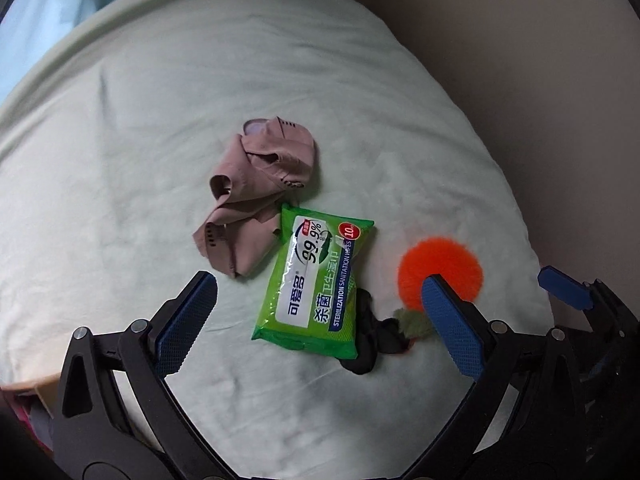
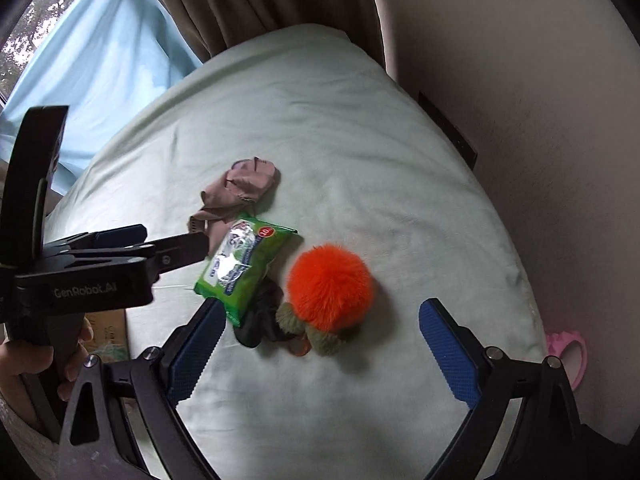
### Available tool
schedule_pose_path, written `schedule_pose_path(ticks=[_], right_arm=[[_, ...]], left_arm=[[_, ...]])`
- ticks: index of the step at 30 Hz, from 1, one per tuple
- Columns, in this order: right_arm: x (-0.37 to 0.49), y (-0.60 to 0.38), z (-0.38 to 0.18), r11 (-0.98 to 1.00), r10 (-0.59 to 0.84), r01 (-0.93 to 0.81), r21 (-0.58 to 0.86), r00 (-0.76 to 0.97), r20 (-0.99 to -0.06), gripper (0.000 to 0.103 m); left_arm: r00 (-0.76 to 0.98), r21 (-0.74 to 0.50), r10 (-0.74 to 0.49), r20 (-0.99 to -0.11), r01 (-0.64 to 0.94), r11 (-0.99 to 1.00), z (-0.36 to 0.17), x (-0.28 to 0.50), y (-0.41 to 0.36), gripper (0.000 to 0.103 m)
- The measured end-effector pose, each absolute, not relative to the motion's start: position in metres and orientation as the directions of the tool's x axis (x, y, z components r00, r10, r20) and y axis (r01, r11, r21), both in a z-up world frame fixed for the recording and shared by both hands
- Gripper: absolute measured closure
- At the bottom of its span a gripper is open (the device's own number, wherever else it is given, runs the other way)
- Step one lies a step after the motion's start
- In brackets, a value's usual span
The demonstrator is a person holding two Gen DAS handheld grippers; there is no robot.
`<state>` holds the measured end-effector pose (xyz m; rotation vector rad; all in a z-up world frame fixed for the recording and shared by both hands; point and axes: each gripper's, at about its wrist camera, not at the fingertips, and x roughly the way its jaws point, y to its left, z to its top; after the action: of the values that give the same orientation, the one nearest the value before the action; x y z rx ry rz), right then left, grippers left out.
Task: Organize soft objects
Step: 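Grasp the green wipes pack with the left tool while the right tool grasps the orange pompom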
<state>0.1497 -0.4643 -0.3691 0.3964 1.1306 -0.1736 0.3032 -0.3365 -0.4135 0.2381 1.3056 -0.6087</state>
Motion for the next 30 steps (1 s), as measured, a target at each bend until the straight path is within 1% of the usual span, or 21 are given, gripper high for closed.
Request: schedule_pose_path(ticks=[4,6,9,11,13,16,17,18,20,21,23,30], right_arm=[[0.161,-0.472,-0.400,0.922,0.077,0.318,0.223,0.413,-0.907,0.009],[0.165,-0.474,-0.415,0.929,0.079,0.301,0.214,0.404,-0.912,0.016],[0.169,-0.478,-0.435,0.933,0.091,0.287,0.216,0.394,-0.915,0.023],[0.171,-0.481,-0.445,0.935,0.095,0.280,0.216,0.390,-0.916,0.028],[0.174,-0.481,-0.452,0.937,0.095,0.277,0.213,0.386,-0.918,0.031],[0.177,-0.480,-0.460,0.941,0.092,0.271,0.205,0.377,-0.921,0.042],[0.178,-0.480,-0.463,0.941,0.095,0.268,0.205,0.371,-0.924,0.049],[0.179,-0.480,-0.465,0.943,0.095,0.265,0.201,0.365,-0.926,0.052],[0.180,-0.479,-0.467,0.950,0.081,0.255,0.181,0.358,-0.930,0.063],[0.181,-0.479,-0.466,0.951,0.078,0.253,0.177,0.356,-0.931,0.067],[0.182,-0.479,-0.466,0.951,0.081,0.251,0.178,0.354,-0.932,0.067],[0.183,-0.479,-0.462,0.951,0.084,0.250,0.184,0.364,-0.928,0.067]], left_arm=[[0.081,-0.160,-0.248,-0.965,0.567,0.808,-0.446,0.309,-0.350,0.014],[0.059,-0.164,-0.239,-0.969,0.571,0.804,-0.459,0.312,-0.354,0.016],[0.044,-0.160,-0.226,-0.973,0.577,0.801,-0.472,0.315,-0.359,0.020],[0.031,-0.163,-0.221,-0.975,0.578,0.800,-0.480,0.316,-0.362,0.025],[0.019,-0.166,-0.216,-0.976,0.576,0.801,-0.486,0.318,-0.365,0.031],[0.032,-0.133,-0.186,-0.982,0.583,0.802,-0.490,0.319,-0.369,0.037],[0.039,-0.122,-0.179,-0.983,0.583,0.803,-0.490,0.319,-0.369,0.042],[0.045,-0.115,-0.174,-0.984,0.583,0.804,-0.489,0.319,-0.370,0.043],[0.052,-0.114,-0.178,-0.983,0.584,0.804,-0.488,0.320,-0.370,0.052],[0.054,-0.116,-0.180,-0.982,0.583,0.804,-0.487,0.320,-0.371,0.054],[0.057,-0.119,-0.186,-0.981,0.580,0.806,-0.485,0.319,-0.370,0.061],[0.084,-0.130,-0.215,-0.973,0.568,0.813,-0.466,0.314,-0.364,0.063]])
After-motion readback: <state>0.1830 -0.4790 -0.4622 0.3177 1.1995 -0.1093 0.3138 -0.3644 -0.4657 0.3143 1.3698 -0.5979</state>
